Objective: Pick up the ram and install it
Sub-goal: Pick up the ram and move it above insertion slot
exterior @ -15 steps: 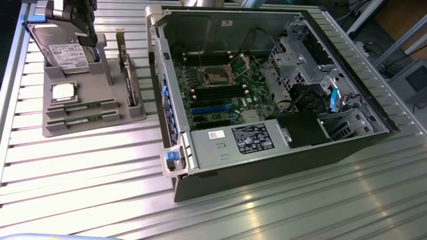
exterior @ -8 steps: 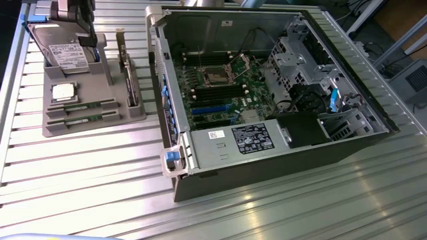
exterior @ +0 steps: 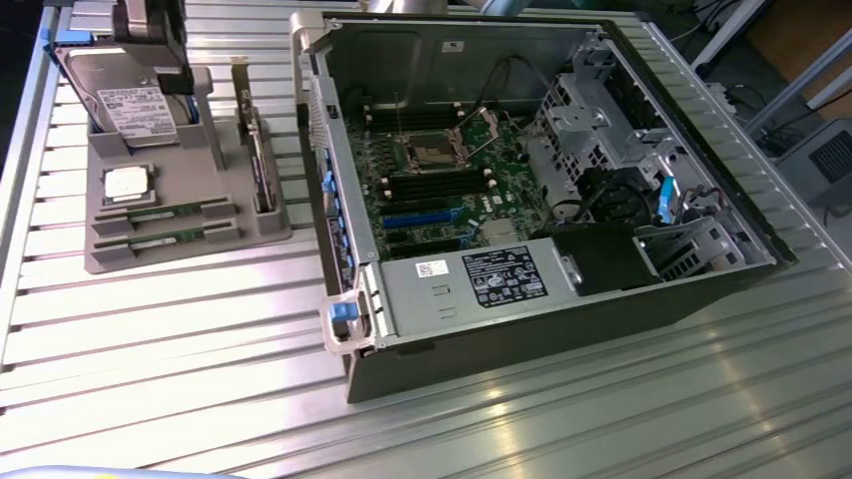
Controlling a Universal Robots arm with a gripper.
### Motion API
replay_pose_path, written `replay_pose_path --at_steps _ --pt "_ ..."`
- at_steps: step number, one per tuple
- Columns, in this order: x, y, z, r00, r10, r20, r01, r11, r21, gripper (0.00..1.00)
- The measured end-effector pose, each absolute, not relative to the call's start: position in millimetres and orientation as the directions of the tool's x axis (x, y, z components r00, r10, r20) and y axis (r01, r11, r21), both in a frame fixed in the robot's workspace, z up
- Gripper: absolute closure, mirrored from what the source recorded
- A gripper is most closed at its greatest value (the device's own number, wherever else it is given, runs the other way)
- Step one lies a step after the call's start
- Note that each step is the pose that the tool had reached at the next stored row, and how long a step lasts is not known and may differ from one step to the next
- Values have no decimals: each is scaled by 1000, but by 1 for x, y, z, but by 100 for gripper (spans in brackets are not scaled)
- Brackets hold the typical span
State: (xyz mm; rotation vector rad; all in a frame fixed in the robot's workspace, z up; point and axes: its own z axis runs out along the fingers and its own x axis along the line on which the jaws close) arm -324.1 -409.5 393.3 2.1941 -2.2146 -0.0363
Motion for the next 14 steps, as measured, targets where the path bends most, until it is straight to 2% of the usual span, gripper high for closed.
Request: replay_pose_path --at_steps 14 --pt "-324 -410 393 218 -976 9 -975 -218 34 90"
